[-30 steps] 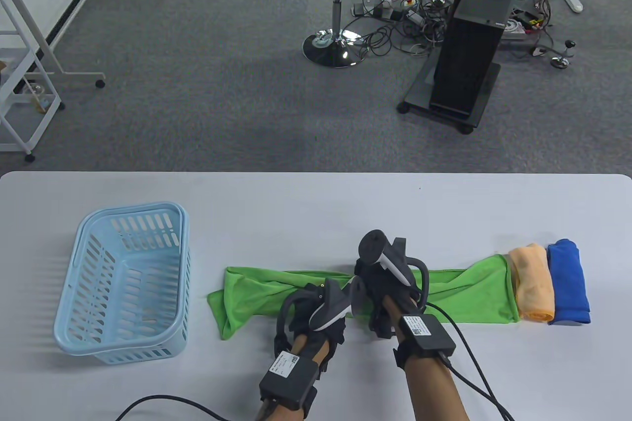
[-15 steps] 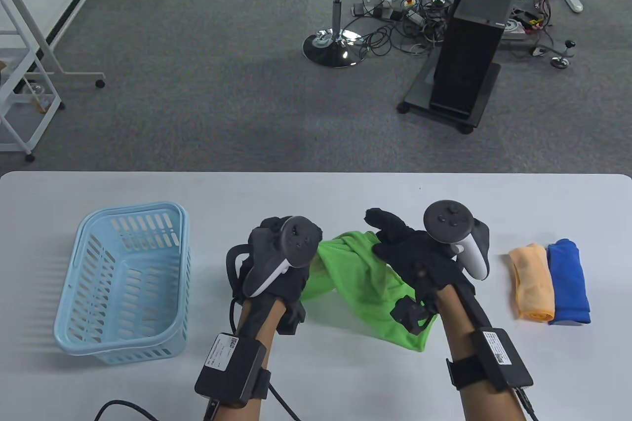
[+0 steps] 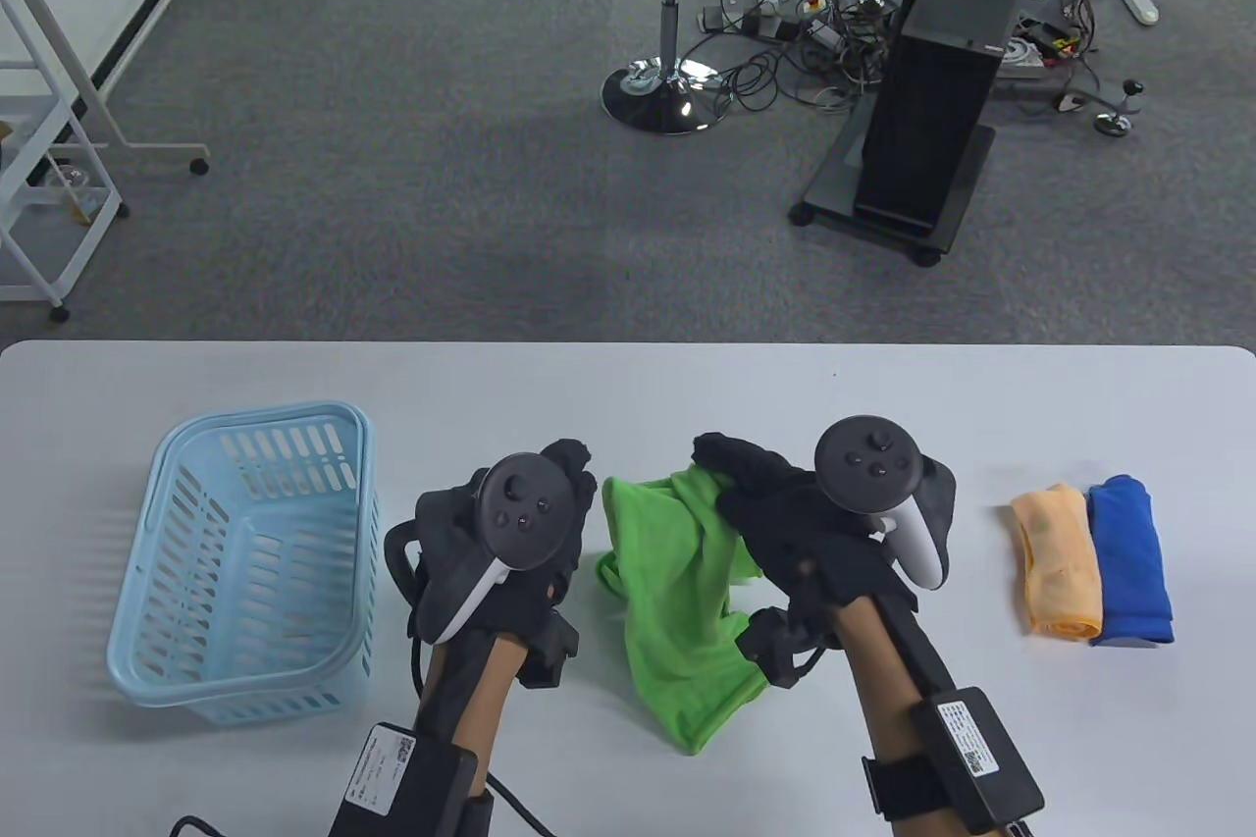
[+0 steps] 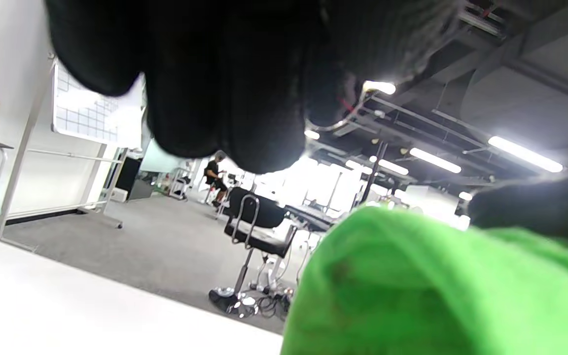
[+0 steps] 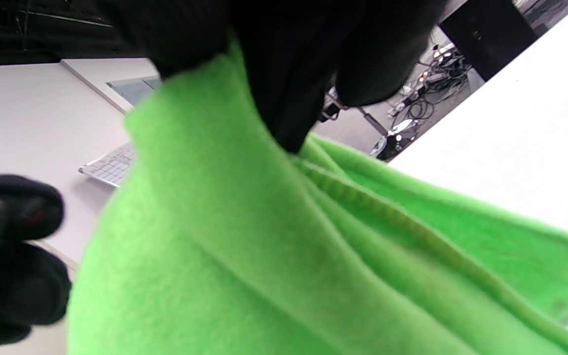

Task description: Roll rectangular towel into towel roll

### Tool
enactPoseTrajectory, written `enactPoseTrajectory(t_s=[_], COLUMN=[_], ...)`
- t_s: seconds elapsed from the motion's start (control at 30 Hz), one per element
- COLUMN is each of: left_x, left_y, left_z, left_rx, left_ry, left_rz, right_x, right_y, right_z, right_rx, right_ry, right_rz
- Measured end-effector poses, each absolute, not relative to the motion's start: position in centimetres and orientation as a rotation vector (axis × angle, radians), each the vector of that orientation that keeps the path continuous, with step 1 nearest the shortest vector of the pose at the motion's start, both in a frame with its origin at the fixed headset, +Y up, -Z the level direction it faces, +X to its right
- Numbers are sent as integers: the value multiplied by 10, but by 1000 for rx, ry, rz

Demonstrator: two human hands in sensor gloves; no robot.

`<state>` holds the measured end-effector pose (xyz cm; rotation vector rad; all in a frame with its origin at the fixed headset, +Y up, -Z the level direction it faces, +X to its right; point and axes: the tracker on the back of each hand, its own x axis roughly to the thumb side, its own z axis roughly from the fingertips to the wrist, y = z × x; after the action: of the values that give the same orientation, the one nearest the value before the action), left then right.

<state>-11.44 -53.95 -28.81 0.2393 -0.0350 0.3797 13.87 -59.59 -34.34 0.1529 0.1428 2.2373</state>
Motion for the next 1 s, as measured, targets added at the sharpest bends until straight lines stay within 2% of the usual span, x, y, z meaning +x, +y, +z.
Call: enactPoseTrajectory(t_s=[0.1, 0.17, 0.23, 0.33, 0.37, 0.43, 0.5, 0.67, 0.73, 0.83, 0.93, 1.0], left_x=[-96, -79, -65, -57, -55, -53, -49, -34, -31, -38, -47, -49], left_y=[-544, -551, -556, -554, -553, -551, -548, -545, -543, -541, -536, -533], left_z=[-291, -296, -300, -301, -301, -303, -304, -306, -306, -308, -313, -315], left_rx=[165, 13, -6, 165, 183, 132, 128, 106, 101, 93, 62, 94], left_ry=[-252, -363, -345, -284, -293, -284, -282, -301, -309, -306, -286, -266], left_rz=[431, 416, 316, 184, 180, 207, 202, 209, 204, 232, 309, 204], right_x=[138, 138, 142, 160, 166, 174, 177, 151, 144, 143, 149, 156], right_y=[-596, -594, -591, -588, -588, -588, -588, -591, -593, -590, -585, -582], right_z=[-343, -342, -340, -338, -338, -335, -332, -327, -329, -333, -339, -344], right_rx=[172, 177, 185, 142, 106, 42, 96, 298, 270, 295, 258, 233], right_ry=[156, 149, 132, 106, 88, 21, 8, 215, 175, -11, 3, 41], right_rz=[2222, 2201, 2195, 2240, 2266, 2369, 2430, 2421, 2504, 2546, 2462, 2488])
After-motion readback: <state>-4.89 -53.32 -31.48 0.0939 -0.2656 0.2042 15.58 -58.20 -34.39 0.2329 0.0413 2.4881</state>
